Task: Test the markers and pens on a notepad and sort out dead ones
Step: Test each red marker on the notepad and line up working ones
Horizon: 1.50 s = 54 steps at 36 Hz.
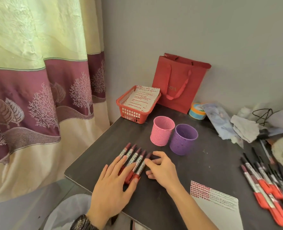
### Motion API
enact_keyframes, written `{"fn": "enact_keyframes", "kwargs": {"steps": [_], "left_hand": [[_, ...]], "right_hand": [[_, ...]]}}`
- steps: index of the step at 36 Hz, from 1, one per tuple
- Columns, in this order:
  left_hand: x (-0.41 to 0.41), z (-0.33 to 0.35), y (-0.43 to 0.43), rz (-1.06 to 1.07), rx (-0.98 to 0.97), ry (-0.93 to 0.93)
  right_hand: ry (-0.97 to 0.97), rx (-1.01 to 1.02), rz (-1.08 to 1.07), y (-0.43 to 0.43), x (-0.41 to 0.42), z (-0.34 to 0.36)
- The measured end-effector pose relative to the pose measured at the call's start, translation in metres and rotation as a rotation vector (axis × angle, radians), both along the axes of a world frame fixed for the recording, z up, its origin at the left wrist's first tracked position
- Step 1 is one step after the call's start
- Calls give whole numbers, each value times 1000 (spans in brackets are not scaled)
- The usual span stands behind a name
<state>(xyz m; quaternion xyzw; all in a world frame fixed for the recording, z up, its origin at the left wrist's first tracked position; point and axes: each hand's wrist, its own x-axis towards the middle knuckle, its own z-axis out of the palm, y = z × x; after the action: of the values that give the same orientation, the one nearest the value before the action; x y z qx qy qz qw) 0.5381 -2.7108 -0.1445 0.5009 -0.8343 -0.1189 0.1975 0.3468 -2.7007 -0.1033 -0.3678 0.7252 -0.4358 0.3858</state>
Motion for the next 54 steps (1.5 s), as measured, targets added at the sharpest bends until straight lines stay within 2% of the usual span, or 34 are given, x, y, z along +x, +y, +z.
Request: {"fn": "enact_keyframes", "kwargs": {"steps": [5,8,11,15,19,23,27,31,35,39,44,47,54], "left_hand": [[-2,11,1,-13,-17,-82],[-11,24,7,-65,-49,-86],[-29,34,10,-156,-111,-74],[-78,45,21,-375,-179,17],[-148,56,45,-601,-144,27],[-219,55,68,-827,-136,-46],[-280,53,83,-972,-132,-200],[-321,49,85,-1010,-195,-321],[-339,46,87,-970,-286,-366],[-343,42,95,-839,-309,-370],[-341,35,91,-732,-203,-341],[-339,36,85,-681,-60,-265],[-331,44,62,-503,538,111]], "right_hand": [[42,-137,-74,43,-27,12],[65,-255,-182,92,-52,16],[165,-300,-310,148,-80,18],[379,-154,-429,217,-116,12],[765,134,-410,263,-143,-3],[895,185,-433,278,-152,-22],[900,140,-447,275,-157,-25],[860,109,-468,275,-159,-26],[818,113,-422,281,-164,-31],[816,115,-414,283,-167,-35],[779,135,-396,282,-168,-37],[777,121,-423,283,-165,-34],[767,249,-312,281,-169,-28]]}}
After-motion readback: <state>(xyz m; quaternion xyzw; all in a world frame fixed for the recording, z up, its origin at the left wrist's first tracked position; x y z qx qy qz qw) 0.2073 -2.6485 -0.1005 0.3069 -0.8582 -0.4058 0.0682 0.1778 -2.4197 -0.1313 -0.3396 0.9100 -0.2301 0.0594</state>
